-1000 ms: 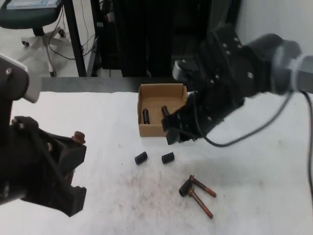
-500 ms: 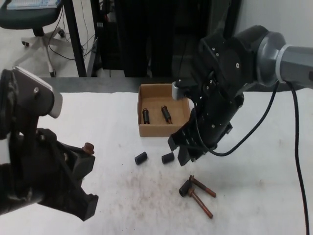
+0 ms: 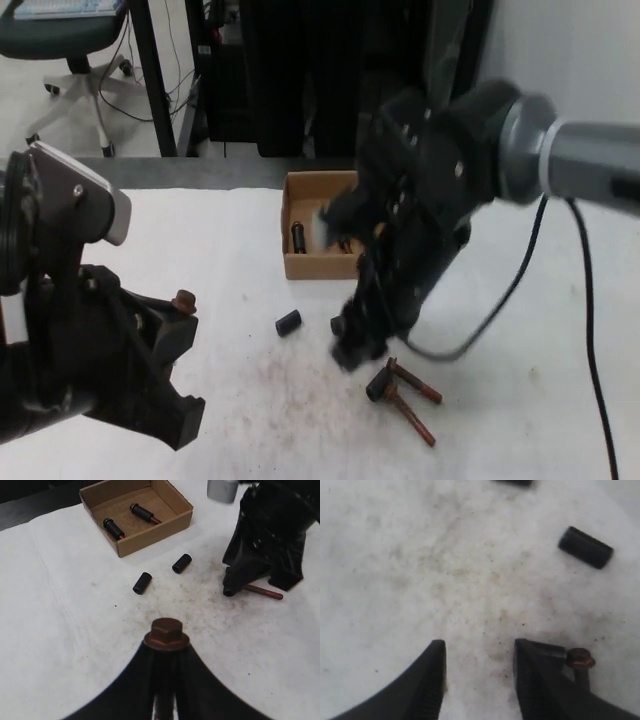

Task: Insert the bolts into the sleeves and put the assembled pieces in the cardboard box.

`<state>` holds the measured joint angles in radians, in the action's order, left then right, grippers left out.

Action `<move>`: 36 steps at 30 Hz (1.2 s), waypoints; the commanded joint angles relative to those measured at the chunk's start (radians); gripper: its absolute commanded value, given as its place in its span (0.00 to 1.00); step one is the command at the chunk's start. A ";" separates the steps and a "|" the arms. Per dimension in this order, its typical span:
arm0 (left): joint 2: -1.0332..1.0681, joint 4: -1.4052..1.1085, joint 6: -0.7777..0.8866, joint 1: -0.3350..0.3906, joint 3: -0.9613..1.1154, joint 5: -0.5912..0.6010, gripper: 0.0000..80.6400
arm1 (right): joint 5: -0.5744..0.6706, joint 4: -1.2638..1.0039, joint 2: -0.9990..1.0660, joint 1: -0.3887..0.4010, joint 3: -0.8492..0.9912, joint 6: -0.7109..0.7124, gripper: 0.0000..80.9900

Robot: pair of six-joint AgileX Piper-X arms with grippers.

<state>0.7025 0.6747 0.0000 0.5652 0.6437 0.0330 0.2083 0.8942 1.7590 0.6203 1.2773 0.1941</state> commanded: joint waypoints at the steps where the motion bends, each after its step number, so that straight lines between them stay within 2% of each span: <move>1: -0.001 -0.013 0.000 -0.003 0.004 -0.003 0.00 | -0.002 -0.011 -0.002 0.018 -0.069 0.346 0.51; 5: -0.001 -0.013 0.000 -0.003 0.004 -0.003 0.00 | -0.128 -0.068 -0.002 0.018 -0.154 0.629 0.48; 8: -0.001 -0.014 -0.026 -0.003 0.004 -0.003 0.00 | -0.184 -0.134 -0.002 0.016 -0.192 0.715 0.44; 18: -0.001 -0.014 -0.045 -0.003 0.004 -0.003 0.00 | -0.188 -0.323 -0.002 0.016 -0.199 0.726 0.44; 24: -0.001 -0.014 -0.049 -0.003 0.004 -0.003 0.00 | -0.183 -0.299 -0.002 0.016 -0.199 0.726 0.44; 31: -0.001 -0.014 -0.065 -0.003 0.004 -0.003 0.00 | -0.146 -0.266 0.000 0.016 -0.217 0.836 0.44; 36: -0.001 -0.014 -0.068 -0.003 0.004 -0.003 0.00 | -0.149 -0.262 0.042 0.016 -0.224 0.838 0.44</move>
<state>0.7025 0.6737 -0.0607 0.5652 0.6437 0.0330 0.0470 0.6230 1.7813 0.6369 1.0572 1.0218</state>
